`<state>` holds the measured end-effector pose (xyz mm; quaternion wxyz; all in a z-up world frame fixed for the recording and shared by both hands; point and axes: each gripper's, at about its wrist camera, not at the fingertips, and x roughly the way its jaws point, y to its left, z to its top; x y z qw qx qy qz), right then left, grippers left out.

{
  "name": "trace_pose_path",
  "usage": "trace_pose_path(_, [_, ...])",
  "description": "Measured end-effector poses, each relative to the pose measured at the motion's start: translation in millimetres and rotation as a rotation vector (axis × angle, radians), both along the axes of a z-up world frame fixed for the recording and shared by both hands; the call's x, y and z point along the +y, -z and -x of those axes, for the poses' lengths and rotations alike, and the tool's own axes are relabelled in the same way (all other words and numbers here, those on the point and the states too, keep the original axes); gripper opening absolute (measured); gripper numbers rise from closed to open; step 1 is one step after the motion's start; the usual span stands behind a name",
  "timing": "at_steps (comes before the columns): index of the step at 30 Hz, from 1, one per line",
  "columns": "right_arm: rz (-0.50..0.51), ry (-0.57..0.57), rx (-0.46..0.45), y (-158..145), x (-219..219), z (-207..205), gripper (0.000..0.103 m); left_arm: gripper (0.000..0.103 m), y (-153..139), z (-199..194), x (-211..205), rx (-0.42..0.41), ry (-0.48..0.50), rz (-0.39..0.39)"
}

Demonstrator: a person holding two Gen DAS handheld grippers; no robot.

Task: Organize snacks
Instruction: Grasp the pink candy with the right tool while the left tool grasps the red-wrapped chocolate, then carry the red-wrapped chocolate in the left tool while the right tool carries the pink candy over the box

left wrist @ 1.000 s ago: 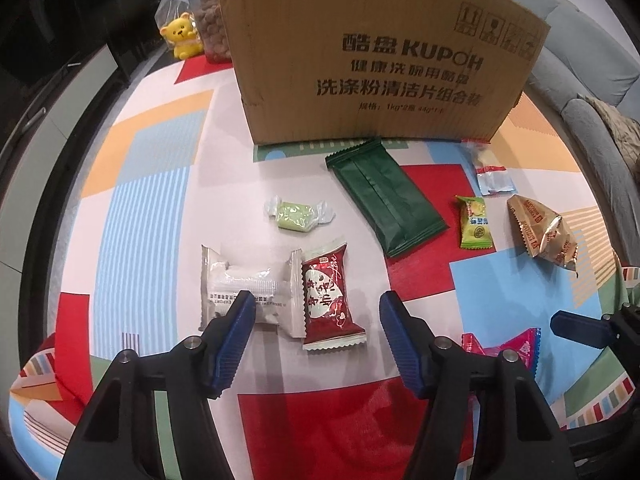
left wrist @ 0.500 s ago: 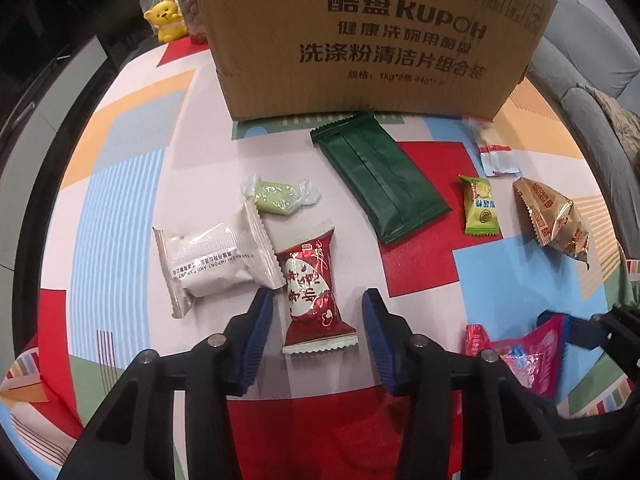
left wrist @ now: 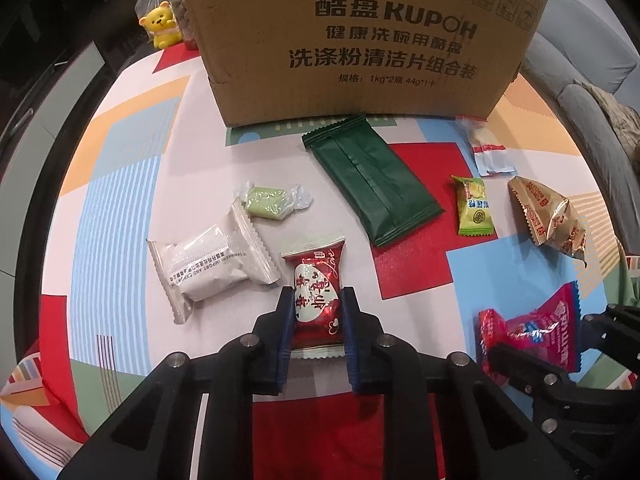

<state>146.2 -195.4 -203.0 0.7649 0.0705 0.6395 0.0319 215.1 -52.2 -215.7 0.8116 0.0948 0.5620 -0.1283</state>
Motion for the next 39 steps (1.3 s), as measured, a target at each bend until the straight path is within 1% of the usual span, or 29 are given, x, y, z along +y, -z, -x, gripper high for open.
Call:
trace_pose_path(4, [0.001,0.000,-0.014,-6.7,1.1,-1.0,0.038,0.023,-3.4,1.7,0.0,-0.007,0.001,0.000])
trace_pose_path(19, [0.014,0.010,-0.076,-37.5,-1.6,15.7,0.038,0.022,-26.2,12.1,-1.2,-0.048,0.000,-0.003])
trace_pose_path(39, [0.029,0.012,-0.152,-70.5,1.6,16.4,0.038,0.022,-57.4,23.0,-0.6,-0.086,-0.012,-0.002])
